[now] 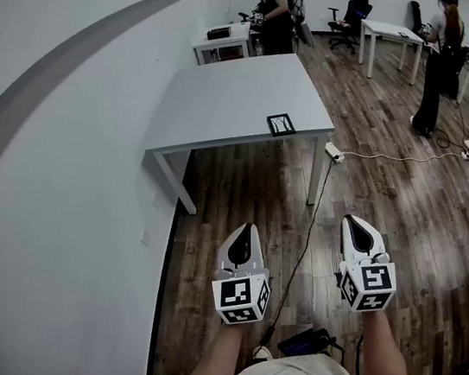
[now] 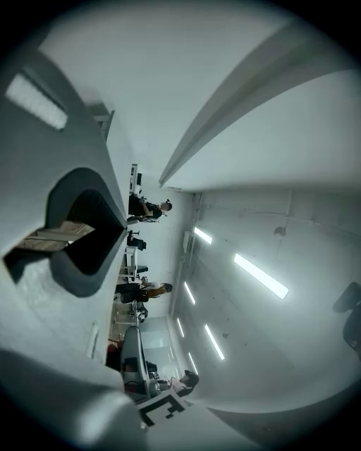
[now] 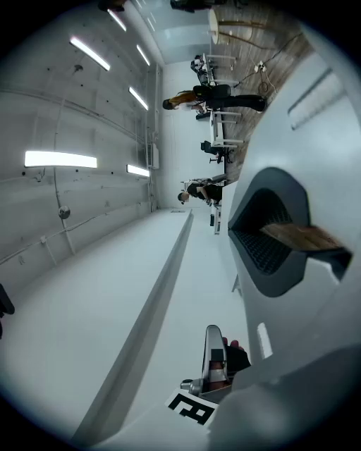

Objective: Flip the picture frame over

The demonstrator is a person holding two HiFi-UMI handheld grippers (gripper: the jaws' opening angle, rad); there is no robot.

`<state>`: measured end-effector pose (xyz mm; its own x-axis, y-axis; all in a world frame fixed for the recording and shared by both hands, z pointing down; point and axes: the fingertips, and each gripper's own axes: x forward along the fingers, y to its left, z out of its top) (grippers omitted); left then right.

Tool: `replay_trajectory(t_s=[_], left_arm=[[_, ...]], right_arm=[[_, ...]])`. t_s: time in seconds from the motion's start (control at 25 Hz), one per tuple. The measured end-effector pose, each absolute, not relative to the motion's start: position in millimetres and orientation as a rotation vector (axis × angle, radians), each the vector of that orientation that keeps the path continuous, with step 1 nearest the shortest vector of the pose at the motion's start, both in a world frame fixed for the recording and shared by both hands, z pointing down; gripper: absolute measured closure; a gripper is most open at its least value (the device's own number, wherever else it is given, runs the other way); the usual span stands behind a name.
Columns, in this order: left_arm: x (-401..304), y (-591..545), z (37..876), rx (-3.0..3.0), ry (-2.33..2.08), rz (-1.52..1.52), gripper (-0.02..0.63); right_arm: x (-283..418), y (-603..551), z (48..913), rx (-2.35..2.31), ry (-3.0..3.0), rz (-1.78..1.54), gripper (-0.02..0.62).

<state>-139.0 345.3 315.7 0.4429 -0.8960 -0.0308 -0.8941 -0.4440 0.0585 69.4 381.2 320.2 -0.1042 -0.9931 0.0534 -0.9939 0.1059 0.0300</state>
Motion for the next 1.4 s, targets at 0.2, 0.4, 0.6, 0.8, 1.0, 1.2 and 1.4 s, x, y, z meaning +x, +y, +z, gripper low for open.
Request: replay_trajectory(t_s=[0.2,0.4,0.6,0.8,1.0,1.2,1.4], left_arm=[[-136,346,318,2.641,-1.632,-0.083,0.606],[-126,350,319,2.651,-1.622,-0.078,0.606],[-114,353,320,2.654,-1.614,-0.072,0.606],[-99,356,318,2.658,-1.619,-0.067,0.606],[-83,359,317,2.657,-1.64,-0.058,0.606],[-67,366,318,2.643,-1.671,-0.055,0.606],[-53,368,318,2.624,-1.681,-0.04,0.606]], right_arm=[[71,382,322,2.062,-2.291,0.021,0.572],[75,385,323,2.057,-2.289,0.012,0.572],[84,388,325,2.054,-2.292,0.017,0.572],[98,391,326,2.055,-2.3,0.018,0.572],[113,393,327,2.048,-2.32,0.024,0.572],[126,397,330,2.029,-2.358,0.027,0.571],[140,399,336,2.011,-2.37,0.045,0.571]])
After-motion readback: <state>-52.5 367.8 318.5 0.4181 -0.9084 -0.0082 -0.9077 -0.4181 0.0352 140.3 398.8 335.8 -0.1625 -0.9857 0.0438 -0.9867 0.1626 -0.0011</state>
